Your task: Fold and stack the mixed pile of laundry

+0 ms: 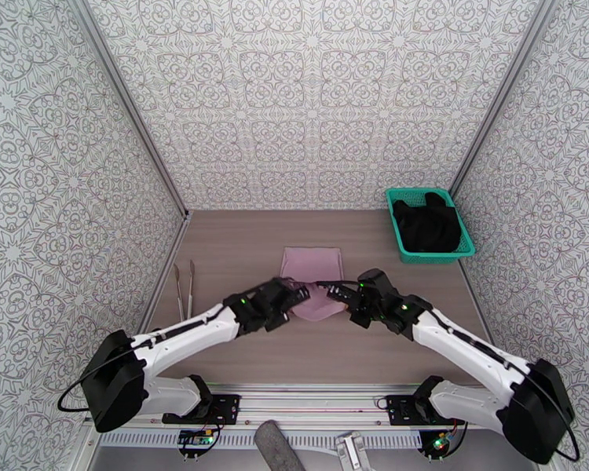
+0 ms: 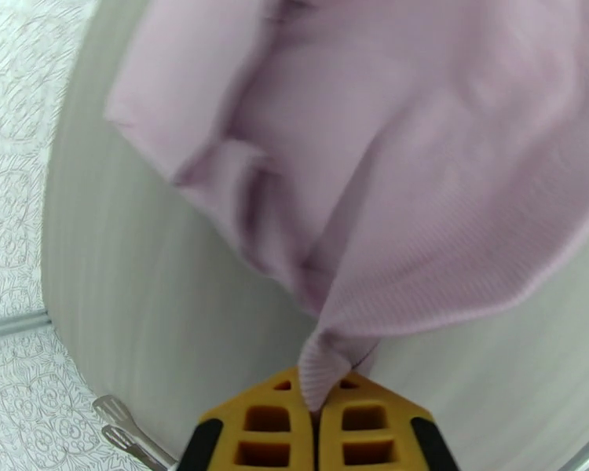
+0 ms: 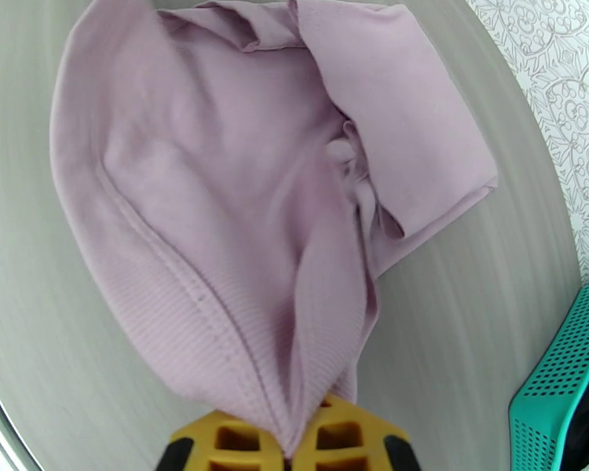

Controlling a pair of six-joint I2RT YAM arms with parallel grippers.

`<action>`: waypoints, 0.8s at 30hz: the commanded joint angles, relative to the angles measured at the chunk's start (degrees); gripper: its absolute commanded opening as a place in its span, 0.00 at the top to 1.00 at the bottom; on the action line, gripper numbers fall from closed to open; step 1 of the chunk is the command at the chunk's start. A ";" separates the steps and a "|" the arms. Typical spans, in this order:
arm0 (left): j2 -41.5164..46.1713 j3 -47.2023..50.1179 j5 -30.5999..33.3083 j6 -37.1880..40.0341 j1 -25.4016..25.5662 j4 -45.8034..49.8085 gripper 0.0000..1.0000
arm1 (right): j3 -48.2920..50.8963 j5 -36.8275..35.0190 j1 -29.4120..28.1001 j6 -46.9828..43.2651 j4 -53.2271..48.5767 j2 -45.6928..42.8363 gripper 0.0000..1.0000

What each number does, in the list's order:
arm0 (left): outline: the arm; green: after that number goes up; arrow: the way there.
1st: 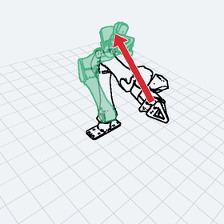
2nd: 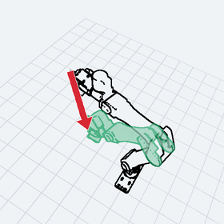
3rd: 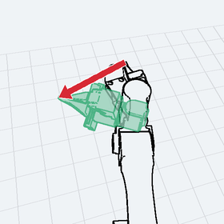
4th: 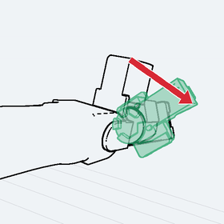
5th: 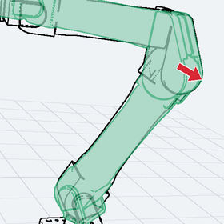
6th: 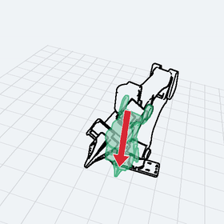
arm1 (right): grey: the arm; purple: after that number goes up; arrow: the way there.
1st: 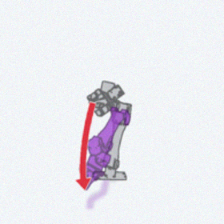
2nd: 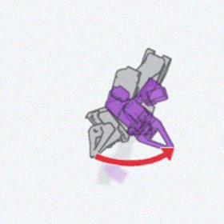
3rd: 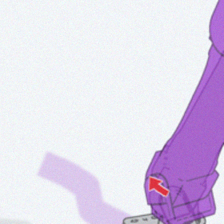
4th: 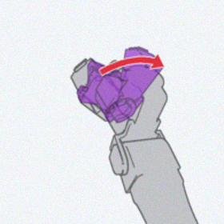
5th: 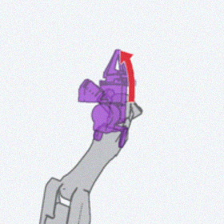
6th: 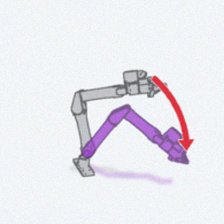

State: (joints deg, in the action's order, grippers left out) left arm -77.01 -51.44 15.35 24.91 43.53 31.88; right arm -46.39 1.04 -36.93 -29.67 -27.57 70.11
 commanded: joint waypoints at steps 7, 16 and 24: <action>-8.68 -13.21 -14.41 11.01 -12.86 -2.54 1.00 | -13.77 -0.79 5.80 10.19 5.51 13.00 1.00; -27.05 -31.00 -20.30 17.35 -19.37 2.77 1.00 | -29.61 0.85 10.18 12.80 2.37 28.79 1.00; -36.66 -40.45 -24.06 20.28 -23.36 3.97 1.00 | -40.57 0.87 12.84 17.76 -0.44 40.16 1.00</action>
State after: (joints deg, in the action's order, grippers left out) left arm -111.66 -88.09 -5.28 42.83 21.47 34.15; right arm -83.35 1.72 -24.82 -15.09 -25.89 107.83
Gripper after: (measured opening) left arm 0.071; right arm 0.056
